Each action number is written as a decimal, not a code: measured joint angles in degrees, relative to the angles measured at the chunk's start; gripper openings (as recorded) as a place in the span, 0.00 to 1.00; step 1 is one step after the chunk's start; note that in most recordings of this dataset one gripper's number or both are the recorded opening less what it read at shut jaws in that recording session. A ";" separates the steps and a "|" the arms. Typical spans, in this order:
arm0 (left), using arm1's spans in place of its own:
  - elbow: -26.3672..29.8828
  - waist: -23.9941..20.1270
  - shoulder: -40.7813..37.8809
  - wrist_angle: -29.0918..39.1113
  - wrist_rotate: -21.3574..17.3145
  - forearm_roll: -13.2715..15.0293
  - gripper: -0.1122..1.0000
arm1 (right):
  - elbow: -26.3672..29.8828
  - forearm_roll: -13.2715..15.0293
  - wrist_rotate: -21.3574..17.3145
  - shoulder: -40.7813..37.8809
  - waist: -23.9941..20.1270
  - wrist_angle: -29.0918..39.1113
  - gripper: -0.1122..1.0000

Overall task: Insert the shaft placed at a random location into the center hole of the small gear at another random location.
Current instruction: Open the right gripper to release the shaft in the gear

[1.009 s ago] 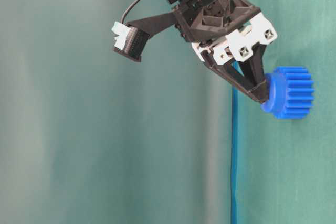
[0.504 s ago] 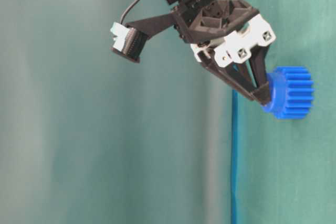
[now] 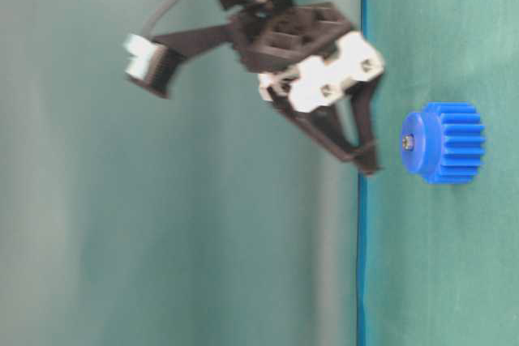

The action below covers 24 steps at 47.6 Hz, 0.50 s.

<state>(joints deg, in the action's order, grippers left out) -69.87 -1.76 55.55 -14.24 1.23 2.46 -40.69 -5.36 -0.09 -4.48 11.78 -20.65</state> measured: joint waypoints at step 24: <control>0.00 0.00 0.18 0.09 0.00 0.00 0.10 | -5.19 0.09 -0.35 11.07 0.00 4.39 0.76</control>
<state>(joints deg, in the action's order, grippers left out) -69.87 -1.76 55.72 -14.15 1.23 2.46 -45.88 -5.27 -0.44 6.59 11.78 -16.26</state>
